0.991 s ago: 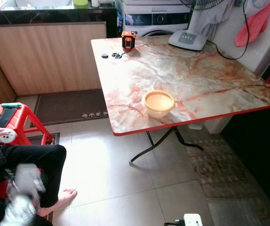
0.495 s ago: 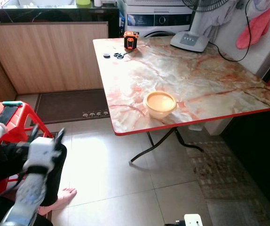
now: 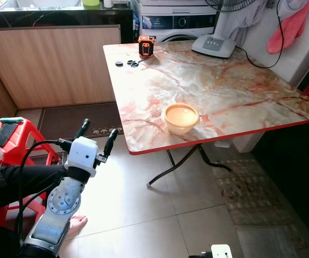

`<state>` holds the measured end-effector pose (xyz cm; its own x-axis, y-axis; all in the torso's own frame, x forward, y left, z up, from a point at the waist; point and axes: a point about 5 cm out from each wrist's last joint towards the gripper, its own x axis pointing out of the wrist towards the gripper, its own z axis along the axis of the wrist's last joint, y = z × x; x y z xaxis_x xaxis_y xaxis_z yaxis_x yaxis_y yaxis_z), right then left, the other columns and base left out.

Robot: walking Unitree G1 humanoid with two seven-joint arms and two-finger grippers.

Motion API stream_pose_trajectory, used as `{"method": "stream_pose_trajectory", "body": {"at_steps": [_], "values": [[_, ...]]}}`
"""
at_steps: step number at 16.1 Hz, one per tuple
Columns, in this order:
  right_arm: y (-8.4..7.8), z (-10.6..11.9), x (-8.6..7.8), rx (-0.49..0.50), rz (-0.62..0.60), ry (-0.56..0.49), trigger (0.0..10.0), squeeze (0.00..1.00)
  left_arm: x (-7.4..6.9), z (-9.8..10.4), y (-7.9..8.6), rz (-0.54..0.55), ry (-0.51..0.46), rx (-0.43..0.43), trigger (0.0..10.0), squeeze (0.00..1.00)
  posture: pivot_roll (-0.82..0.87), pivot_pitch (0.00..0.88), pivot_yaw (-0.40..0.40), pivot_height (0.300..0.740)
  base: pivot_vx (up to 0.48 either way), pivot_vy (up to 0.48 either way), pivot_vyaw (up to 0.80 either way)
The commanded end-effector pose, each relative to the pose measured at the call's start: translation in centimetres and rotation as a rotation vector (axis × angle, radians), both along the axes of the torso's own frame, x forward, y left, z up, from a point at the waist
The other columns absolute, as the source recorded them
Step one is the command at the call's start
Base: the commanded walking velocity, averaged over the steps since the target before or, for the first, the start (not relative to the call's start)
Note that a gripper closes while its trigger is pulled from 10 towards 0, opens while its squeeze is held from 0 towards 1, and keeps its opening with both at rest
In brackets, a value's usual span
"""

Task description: Restocking fridge

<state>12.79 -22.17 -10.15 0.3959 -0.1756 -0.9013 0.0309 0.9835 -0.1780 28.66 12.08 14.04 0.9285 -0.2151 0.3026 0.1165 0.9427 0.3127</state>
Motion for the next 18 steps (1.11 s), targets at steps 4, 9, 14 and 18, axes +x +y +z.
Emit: {"method": "stream_pose_trajectory", "body": {"at_steps": [4,9,14,18], "values": [[0.0,0.0,0.1,-0.006,-0.004,-0.004,10.0,0.0,0.8,0.3,0.6,-0.03,0.161,-0.374,10.0,0.0,-0.05,0.0,-0.057,0.74,0.0,0.0,0.0],[0.1,0.0,0.0,-0.004,-0.005,-0.002,10.0,0.0,0.4,0.6,-0.8,-0.149,0.201,-0.345,10.0,0.0,-0.04,0.0,-0.052,0.74,0.0,0.0,0.0],[0.2,0.0,0.0,0.001,-0.039,-0.008,10.0,0.0,0.5,0.3,-1.1,-0.176,0.249,-0.311,10.0,0.0,-0.04,0.0,-0.042,0.74,0.0,0.0,0.0],[0.2,0.0,0.0,0.004,-0.052,-0.012,10.0,0.0,0.9,0.9,-1.3,-0.193,0.232,-0.265,10.0,0.0,-0.05,0.0,-0.03,0.74,0.0,0.0,0.0]]}}
